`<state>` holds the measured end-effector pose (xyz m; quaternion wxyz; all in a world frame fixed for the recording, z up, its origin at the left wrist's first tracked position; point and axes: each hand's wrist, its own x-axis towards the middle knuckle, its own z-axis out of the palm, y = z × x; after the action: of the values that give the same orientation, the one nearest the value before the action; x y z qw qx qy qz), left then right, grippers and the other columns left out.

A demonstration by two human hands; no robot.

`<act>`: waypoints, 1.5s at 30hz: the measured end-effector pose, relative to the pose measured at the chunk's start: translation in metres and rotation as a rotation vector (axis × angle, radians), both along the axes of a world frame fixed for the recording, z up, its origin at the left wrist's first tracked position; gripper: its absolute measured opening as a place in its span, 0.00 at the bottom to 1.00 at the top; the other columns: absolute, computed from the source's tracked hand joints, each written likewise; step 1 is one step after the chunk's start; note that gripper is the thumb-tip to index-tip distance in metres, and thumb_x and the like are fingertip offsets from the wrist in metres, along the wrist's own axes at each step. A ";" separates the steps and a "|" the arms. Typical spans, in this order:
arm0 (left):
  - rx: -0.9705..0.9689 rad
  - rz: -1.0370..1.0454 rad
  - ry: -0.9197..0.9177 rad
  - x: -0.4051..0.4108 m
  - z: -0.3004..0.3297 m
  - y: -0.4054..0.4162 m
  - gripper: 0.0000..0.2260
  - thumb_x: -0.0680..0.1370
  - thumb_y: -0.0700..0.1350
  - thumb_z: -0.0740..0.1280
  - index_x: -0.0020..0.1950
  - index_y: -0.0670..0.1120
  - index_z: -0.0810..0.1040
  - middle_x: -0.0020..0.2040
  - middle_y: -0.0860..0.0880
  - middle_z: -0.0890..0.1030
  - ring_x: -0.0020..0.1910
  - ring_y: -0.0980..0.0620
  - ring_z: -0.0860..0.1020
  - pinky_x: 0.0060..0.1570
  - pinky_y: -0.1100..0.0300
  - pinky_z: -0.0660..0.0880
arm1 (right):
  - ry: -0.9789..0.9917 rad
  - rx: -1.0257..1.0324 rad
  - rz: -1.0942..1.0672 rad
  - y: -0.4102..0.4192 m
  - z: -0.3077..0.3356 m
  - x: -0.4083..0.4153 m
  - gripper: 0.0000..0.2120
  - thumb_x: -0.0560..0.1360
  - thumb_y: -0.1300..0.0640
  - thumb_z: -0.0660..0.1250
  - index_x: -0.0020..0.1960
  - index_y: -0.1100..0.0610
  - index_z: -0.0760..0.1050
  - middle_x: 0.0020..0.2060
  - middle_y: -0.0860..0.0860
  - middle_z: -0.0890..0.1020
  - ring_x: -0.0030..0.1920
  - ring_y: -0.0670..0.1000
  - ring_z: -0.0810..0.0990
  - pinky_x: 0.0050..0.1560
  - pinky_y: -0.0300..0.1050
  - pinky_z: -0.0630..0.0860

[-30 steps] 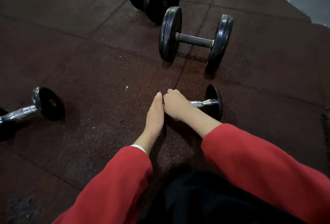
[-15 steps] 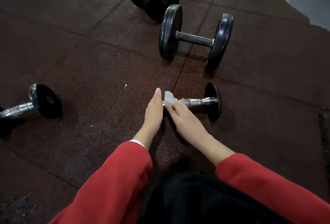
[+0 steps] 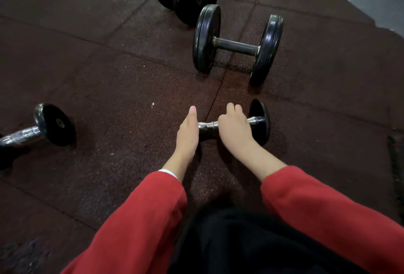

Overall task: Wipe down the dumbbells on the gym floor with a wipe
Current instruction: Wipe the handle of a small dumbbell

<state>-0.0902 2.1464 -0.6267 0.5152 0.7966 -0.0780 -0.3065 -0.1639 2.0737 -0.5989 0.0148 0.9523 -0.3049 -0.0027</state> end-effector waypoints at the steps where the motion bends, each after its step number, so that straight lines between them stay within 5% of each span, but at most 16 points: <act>1: -0.003 0.005 0.008 0.000 0.001 0.000 0.26 0.80 0.59 0.49 0.70 0.44 0.69 0.69 0.44 0.71 0.69 0.48 0.67 0.72 0.52 0.59 | 0.031 0.012 0.007 -0.004 -0.001 0.000 0.16 0.76 0.65 0.53 0.53 0.64 0.78 0.55 0.58 0.73 0.57 0.59 0.71 0.53 0.47 0.72; 6: 0.001 0.020 0.005 0.000 0.003 0.001 0.26 0.80 0.58 0.51 0.69 0.43 0.70 0.69 0.45 0.72 0.69 0.48 0.68 0.71 0.54 0.60 | 0.134 -0.025 -0.160 -0.021 -0.005 -0.013 0.16 0.78 0.65 0.53 0.59 0.64 0.76 0.59 0.59 0.71 0.60 0.60 0.69 0.57 0.48 0.70; 10: -0.033 0.127 -0.048 -0.004 0.006 0.001 0.22 0.80 0.57 0.55 0.67 0.44 0.70 0.64 0.46 0.74 0.64 0.49 0.71 0.60 0.61 0.63 | 0.230 -0.134 -0.183 -0.009 -0.008 -0.017 0.10 0.65 0.59 0.63 0.32 0.55 0.83 0.36 0.49 0.79 0.39 0.49 0.78 0.33 0.37 0.72; 12: -0.040 0.178 -0.135 -0.014 0.009 0.003 0.18 0.79 0.55 0.58 0.62 0.44 0.70 0.59 0.44 0.77 0.60 0.47 0.74 0.54 0.61 0.64 | 0.233 -0.132 -0.196 -0.009 -0.015 -0.022 0.11 0.62 0.60 0.61 0.30 0.56 0.82 0.33 0.48 0.78 0.35 0.49 0.78 0.29 0.36 0.70; 16: 0.034 -0.086 -0.405 -0.034 -0.003 0.023 0.26 0.77 0.47 0.63 0.73 0.48 0.58 0.63 0.42 0.76 0.60 0.41 0.75 0.57 0.55 0.69 | 0.172 -0.179 -0.174 -0.017 -0.021 -0.031 0.22 0.65 0.66 0.49 0.32 0.63 0.82 0.34 0.54 0.79 0.35 0.54 0.78 0.28 0.39 0.72; 20: 0.132 -0.220 -0.458 -0.031 -0.009 0.036 0.34 0.76 0.38 0.62 0.77 0.51 0.47 0.58 0.35 0.78 0.55 0.37 0.78 0.54 0.53 0.72 | 0.216 -0.162 -0.122 -0.015 -0.021 -0.034 0.15 0.65 0.63 0.57 0.35 0.62 0.84 0.38 0.55 0.81 0.37 0.54 0.80 0.31 0.38 0.74; 26: 0.184 -0.204 -0.338 -0.016 0.010 0.023 0.32 0.76 0.40 0.62 0.76 0.51 0.52 0.63 0.37 0.75 0.62 0.39 0.73 0.61 0.55 0.68 | 0.210 -0.183 -0.066 -0.018 -0.018 -0.034 0.10 0.64 0.60 0.68 0.42 0.62 0.84 0.43 0.57 0.83 0.39 0.51 0.80 0.35 0.36 0.75; 29: 0.224 -0.214 -0.275 -0.005 0.022 0.016 0.29 0.75 0.41 0.63 0.75 0.48 0.57 0.66 0.39 0.73 0.64 0.40 0.72 0.62 0.55 0.68 | 0.244 -0.139 -0.043 -0.022 -0.019 -0.032 0.14 0.65 0.63 0.61 0.41 0.63 0.84 0.45 0.58 0.83 0.36 0.50 0.79 0.32 0.36 0.74; 32: 0.275 -0.188 -0.110 0.004 0.036 0.011 0.17 0.72 0.38 0.63 0.61 0.45 0.69 0.54 0.41 0.77 0.48 0.41 0.78 0.46 0.49 0.79 | 0.204 -0.161 0.002 -0.028 -0.021 -0.034 0.20 0.65 0.67 0.52 0.40 0.64 0.83 0.40 0.56 0.83 0.33 0.50 0.78 0.29 0.37 0.73; 34: 0.257 -0.134 0.095 0.012 0.040 0.013 0.10 0.71 0.33 0.62 0.51 0.41 0.69 0.44 0.41 0.74 0.36 0.42 0.76 0.35 0.44 0.78 | 0.139 -0.228 0.057 -0.023 -0.021 -0.035 0.19 0.66 0.67 0.52 0.39 0.64 0.83 0.36 0.54 0.81 0.32 0.50 0.78 0.29 0.38 0.72; 37: 0.300 -0.181 0.259 0.026 0.039 0.024 0.08 0.72 0.30 0.59 0.47 0.39 0.66 0.38 0.39 0.71 0.33 0.40 0.75 0.37 0.41 0.75 | 0.069 -0.233 0.097 -0.010 -0.018 -0.032 0.17 0.64 0.66 0.52 0.33 0.61 0.81 0.30 0.53 0.77 0.31 0.51 0.77 0.27 0.40 0.71; 42: 0.326 -0.173 0.227 0.032 0.039 0.031 0.04 0.72 0.34 0.61 0.41 0.41 0.69 0.35 0.41 0.73 0.31 0.43 0.76 0.36 0.45 0.77 | 0.040 -0.101 0.002 0.009 -0.016 -0.018 0.19 0.63 0.65 0.50 0.27 0.58 0.80 0.30 0.51 0.77 0.31 0.50 0.77 0.24 0.37 0.70; 43: 0.315 -0.144 0.197 0.030 0.040 0.031 0.01 0.72 0.37 0.63 0.42 0.40 0.72 0.35 0.41 0.75 0.32 0.42 0.77 0.38 0.44 0.78 | 0.045 -0.110 -0.025 0.012 -0.009 -0.014 0.21 0.65 0.66 0.50 0.32 0.57 0.81 0.34 0.51 0.79 0.36 0.50 0.79 0.28 0.37 0.72; 45: 0.314 -0.093 0.096 0.027 0.035 0.031 0.12 0.72 0.47 0.67 0.51 0.41 0.79 0.41 0.41 0.80 0.40 0.41 0.81 0.46 0.42 0.79 | 0.055 -0.080 -0.007 0.011 -0.009 -0.006 0.19 0.73 0.69 0.50 0.50 0.61 0.80 0.50 0.55 0.77 0.52 0.55 0.76 0.46 0.42 0.76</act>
<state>-0.0634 2.1776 -0.5917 0.3727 0.8474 -0.0412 -0.3759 -0.1696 2.0848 -0.6081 0.0611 0.9495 -0.3073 -0.0166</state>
